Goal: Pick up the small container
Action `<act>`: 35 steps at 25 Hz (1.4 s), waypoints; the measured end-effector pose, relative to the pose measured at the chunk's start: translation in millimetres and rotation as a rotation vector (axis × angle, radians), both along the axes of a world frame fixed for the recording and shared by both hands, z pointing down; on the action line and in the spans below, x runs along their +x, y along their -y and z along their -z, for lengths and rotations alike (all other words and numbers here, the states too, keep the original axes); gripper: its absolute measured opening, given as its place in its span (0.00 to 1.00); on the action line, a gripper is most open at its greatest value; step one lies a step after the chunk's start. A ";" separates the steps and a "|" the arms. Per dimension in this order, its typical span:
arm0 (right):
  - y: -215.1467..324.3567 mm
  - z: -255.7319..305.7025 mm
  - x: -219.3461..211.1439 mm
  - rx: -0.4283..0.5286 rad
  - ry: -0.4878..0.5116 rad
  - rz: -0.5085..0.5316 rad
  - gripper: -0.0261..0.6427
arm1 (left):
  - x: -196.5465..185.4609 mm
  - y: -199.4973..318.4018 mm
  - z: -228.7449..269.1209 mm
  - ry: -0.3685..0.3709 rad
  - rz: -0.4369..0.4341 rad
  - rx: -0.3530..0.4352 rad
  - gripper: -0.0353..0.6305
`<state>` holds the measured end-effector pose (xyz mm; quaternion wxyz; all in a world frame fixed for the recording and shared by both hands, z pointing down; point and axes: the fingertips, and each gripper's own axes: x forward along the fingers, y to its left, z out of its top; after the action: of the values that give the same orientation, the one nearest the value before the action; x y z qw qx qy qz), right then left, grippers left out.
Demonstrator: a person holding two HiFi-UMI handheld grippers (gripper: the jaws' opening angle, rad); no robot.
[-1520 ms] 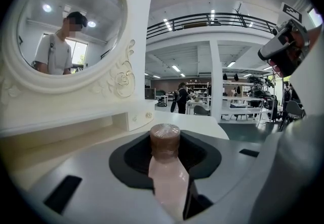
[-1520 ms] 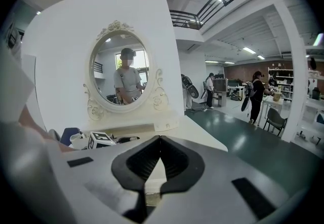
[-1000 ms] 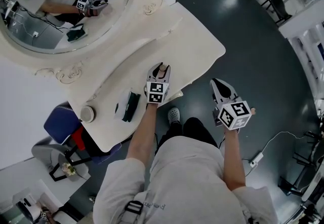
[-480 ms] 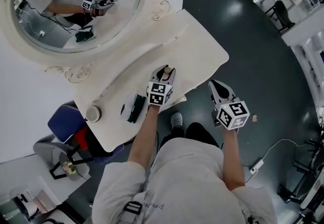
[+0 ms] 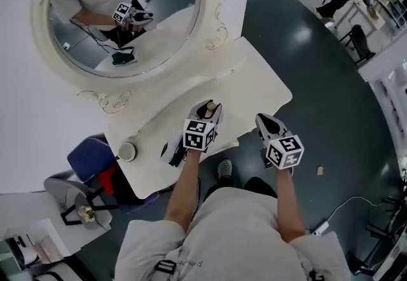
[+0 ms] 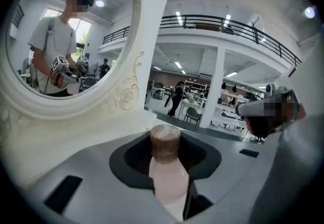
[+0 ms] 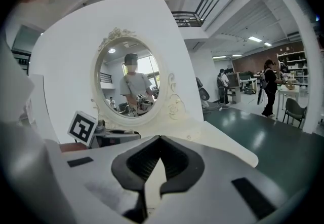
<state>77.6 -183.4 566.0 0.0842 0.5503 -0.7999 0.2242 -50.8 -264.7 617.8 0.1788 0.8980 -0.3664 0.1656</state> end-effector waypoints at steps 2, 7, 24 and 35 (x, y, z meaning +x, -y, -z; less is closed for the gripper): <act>10.3 2.2 -6.3 0.001 -0.018 0.038 0.06 | -6.9 3.3 13.7 -0.013 0.022 -0.003 0.27; 32.4 21.5 -7.4 0.038 -0.008 0.086 0.06 | -20.3 -2.8 41.3 -0.022 0.071 -0.019 0.27; 62.7 56.1 11.0 0.168 0.024 0.237 0.06 | -27.6 -31.4 109.3 -0.019 0.303 0.085 0.27; 56.1 48.3 34.4 0.124 0.009 0.278 0.06 | 10.4 -53.0 115.5 -0.017 0.266 0.109 0.27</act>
<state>112.0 -239.4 517.7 0.0767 0.4376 -0.8810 0.1630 -40.4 -211.7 502.3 0.1533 0.8514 -0.4889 0.1126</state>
